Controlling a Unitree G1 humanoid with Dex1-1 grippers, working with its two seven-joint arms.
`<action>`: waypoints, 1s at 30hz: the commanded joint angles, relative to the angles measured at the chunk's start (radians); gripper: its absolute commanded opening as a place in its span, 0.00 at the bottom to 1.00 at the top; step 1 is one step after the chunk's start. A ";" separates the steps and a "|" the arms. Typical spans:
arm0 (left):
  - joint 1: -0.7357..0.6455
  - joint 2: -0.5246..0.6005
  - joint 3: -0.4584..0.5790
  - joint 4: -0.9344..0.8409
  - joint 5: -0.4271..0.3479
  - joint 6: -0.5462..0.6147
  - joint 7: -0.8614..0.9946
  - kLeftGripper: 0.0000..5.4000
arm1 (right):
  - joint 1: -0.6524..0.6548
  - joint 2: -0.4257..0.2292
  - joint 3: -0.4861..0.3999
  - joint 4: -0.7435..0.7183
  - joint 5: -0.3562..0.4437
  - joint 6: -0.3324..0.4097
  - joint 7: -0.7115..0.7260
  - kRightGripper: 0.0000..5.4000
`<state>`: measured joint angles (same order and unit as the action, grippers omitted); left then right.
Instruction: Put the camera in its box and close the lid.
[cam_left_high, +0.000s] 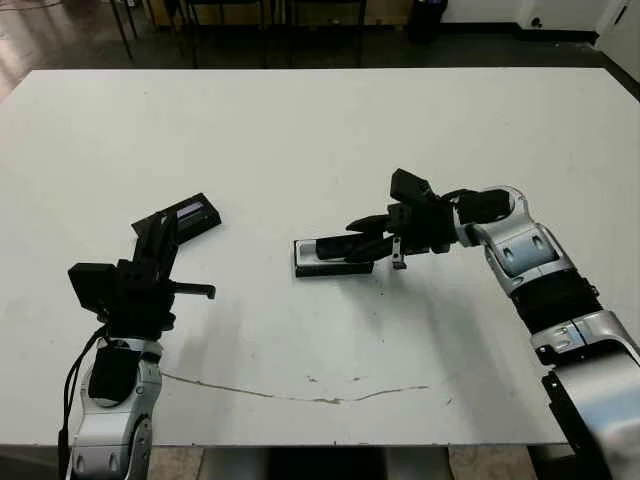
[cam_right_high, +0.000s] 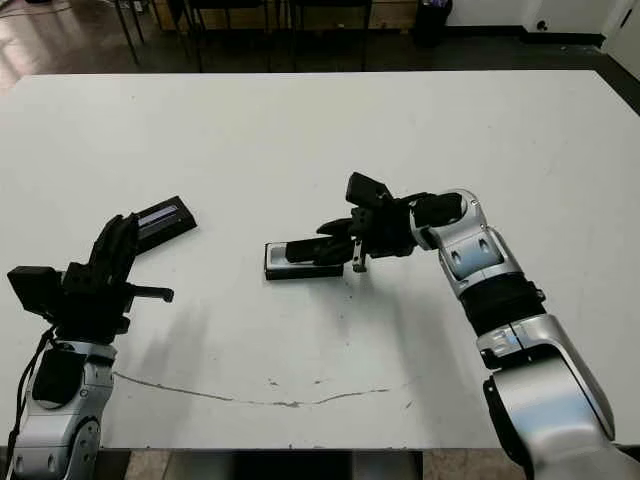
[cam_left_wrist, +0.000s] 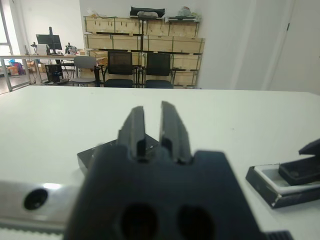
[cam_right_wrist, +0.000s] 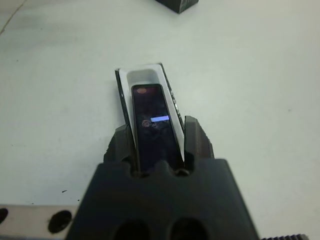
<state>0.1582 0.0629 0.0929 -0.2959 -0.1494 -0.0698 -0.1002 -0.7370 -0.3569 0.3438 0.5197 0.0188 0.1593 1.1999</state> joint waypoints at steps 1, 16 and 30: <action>0.018 -0.003 -0.004 0.011 0.005 0.019 0.005 0.00 | -0.015 0.006 0.014 0.025 -0.025 -0.021 -0.006 0.07; 0.025 -0.008 -0.011 0.014 0.010 0.007 0.004 0.00 | -0.045 0.025 0.051 0.022 -0.071 0.015 -0.009 0.07; 0.043 -0.019 -0.021 -0.009 0.024 0.018 0.023 0.00 | -0.074 0.074 0.116 0.023 -0.112 0.020 0.010 0.07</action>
<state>0.1886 0.0404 0.0708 -0.3062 -0.1265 -0.0688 -0.0796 -0.8190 -0.2951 0.4329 0.5236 -0.0768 0.1859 1.2035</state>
